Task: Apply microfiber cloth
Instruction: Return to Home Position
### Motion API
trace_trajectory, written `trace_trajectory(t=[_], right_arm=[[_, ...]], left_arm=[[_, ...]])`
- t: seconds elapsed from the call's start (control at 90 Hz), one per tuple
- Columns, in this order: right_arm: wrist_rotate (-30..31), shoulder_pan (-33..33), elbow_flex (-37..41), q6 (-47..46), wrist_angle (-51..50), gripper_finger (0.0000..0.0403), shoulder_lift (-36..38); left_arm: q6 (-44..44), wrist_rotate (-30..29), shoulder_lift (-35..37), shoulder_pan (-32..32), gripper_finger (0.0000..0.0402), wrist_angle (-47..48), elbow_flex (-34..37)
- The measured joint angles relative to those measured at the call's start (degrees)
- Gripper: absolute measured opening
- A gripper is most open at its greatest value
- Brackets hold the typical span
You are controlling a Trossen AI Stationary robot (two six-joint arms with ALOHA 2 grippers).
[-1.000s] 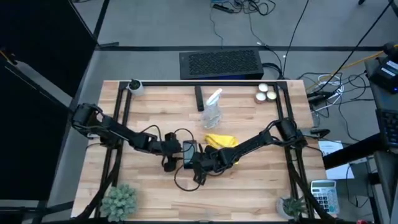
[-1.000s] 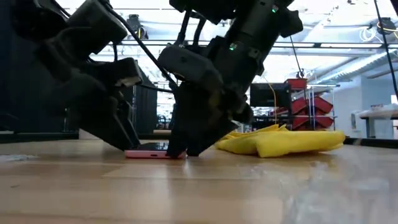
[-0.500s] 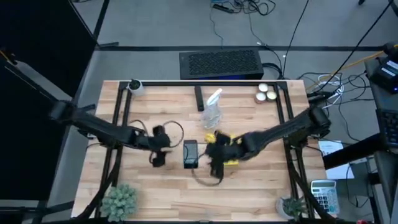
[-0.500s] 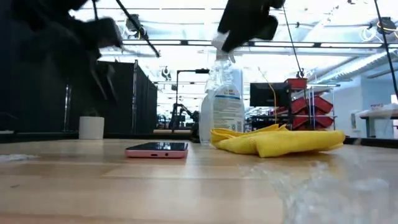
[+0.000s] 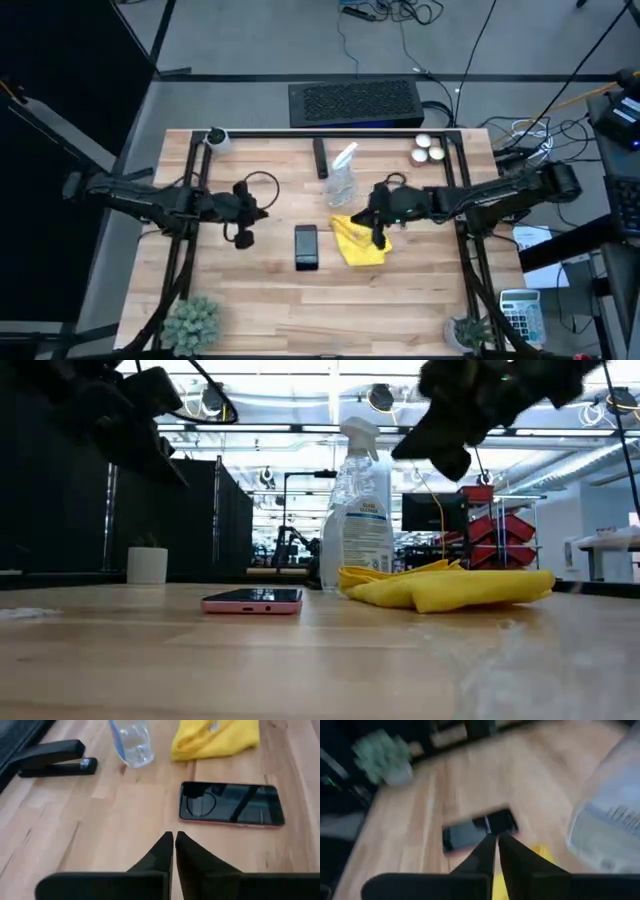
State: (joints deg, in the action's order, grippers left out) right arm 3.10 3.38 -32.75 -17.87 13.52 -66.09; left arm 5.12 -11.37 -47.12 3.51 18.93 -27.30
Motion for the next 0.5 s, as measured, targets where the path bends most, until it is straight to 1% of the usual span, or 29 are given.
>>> trace_trajectory(t=[0.078, 0.178, 0.278, 0.422, 0.5], right_arm=[[-0.01, 0.02, 3.83, 2.02, 3.7, 0.0004, 4.01], [0.38, 0.04, 7.33, 3.9, 5.7, 0.0001, 9.53], [2.63, 0.02, 9.5, 3.51, 2.76, 0.0003, 14.28], [2.86, 0.22, 10.42, -0.03, 0.0, 0.0002, 17.99], [2.83, 0.31, 10.32, 3.51, -1.37, 0.0002, 19.51]], left_arm=[[-1.21, 0.66, 1.89, -0.78, 0.0001, -3.02, 0.19], [-1.51, 0.65, 4.11, -1.32, 0.0001, -3.53, 0.36], [-0.87, -0.58, 6.11, -1.51, 0.0001, -3.18, 0.36], [0.4, -1.17, 7.04, -1.51, 0.0001, -3.49, 0.36], [2.34, -0.99, 7.03, -1.51, 0.0001, -3.24, 0.36]])
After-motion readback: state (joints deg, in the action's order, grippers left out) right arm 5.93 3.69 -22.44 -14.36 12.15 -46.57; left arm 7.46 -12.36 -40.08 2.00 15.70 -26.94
